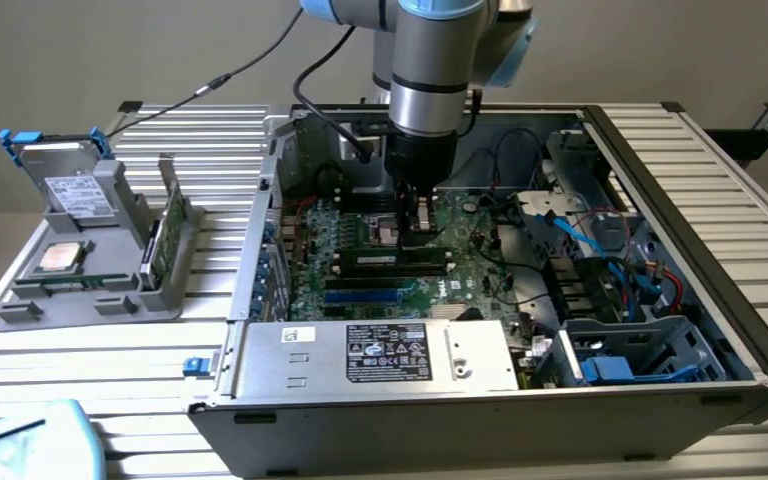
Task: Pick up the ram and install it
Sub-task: 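Press down the ram until it locks into place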
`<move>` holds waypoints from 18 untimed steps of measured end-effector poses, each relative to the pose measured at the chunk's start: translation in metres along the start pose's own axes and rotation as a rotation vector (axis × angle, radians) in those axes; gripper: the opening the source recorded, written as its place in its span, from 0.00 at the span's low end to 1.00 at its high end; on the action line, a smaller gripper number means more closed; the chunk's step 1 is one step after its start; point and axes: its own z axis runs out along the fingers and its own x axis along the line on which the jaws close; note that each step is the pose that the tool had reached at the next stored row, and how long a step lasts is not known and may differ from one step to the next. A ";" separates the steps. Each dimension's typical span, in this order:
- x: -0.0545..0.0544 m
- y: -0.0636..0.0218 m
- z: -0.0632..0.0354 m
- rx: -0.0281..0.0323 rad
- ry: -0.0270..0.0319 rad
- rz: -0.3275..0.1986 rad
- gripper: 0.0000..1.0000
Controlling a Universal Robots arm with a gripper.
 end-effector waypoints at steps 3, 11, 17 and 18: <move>0.001 0.0001 0.0002 0.0000 -0.0017 0.000 0.14; 0.002 -0.0001 0.0006 0.0004 -0.0059 0.000 0.14; 0.003 -0.0001 0.0009 0.0005 -0.0068 0.000 0.14; 0.004 -0.0001 0.0009 0.0004 -0.0069 0.000 0.14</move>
